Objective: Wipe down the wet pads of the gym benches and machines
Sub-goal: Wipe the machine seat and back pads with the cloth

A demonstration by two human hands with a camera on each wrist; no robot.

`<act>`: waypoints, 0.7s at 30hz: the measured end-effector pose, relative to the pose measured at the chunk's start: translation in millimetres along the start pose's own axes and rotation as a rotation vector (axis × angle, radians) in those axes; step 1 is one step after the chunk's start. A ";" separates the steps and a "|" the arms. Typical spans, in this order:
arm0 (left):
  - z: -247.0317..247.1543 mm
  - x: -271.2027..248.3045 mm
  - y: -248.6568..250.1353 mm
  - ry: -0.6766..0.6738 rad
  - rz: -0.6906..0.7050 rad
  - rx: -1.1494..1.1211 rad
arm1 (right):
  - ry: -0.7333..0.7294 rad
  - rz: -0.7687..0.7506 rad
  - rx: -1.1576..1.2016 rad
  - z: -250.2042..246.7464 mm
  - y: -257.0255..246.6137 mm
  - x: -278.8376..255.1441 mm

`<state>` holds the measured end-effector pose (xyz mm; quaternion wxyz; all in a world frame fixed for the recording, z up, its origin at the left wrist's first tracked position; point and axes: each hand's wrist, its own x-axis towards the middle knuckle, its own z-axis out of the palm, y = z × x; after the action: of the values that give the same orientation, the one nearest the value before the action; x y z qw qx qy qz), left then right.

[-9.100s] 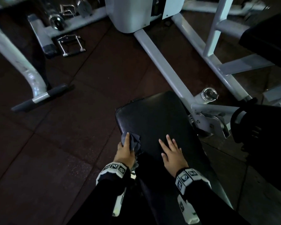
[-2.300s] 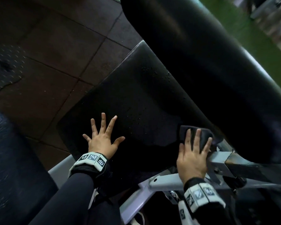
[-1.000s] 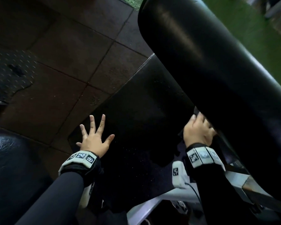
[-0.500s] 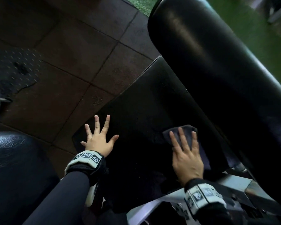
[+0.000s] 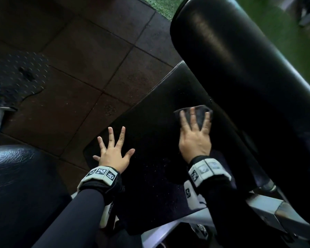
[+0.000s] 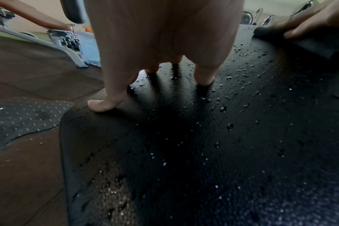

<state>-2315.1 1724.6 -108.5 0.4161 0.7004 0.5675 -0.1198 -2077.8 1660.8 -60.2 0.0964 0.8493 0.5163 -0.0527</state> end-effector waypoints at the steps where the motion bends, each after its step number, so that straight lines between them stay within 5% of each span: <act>1: 0.3 0.4 0.0 -0.001 0.001 0.000 | 0.046 -0.079 0.012 4.7 -7.8 -10.3; 5: 0.9 0.7 -0.2 0.002 0.001 -0.005 | 0.113 -0.240 0.028 22.4 1.3 -75.0; 12: 1.9 0.9 -0.2 0.007 -0.004 0.005 | -0.172 0.087 -0.174 31.3 85.3 -73.5; 15: 2.5 1.7 0.3 0.013 -0.002 0.013 | -0.046 0.128 -0.143 19.1 70.1 -33.8; 21: 5.3 0.9 -0.4 0.020 -0.012 0.049 | 0.208 -0.030 -0.028 2.0 0.5 -3.7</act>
<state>-2313.6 1721.4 -112.6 0.3925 0.7082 0.5725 -0.1292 -2079.0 1656.9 -61.4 0.0536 0.8410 0.5368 0.0415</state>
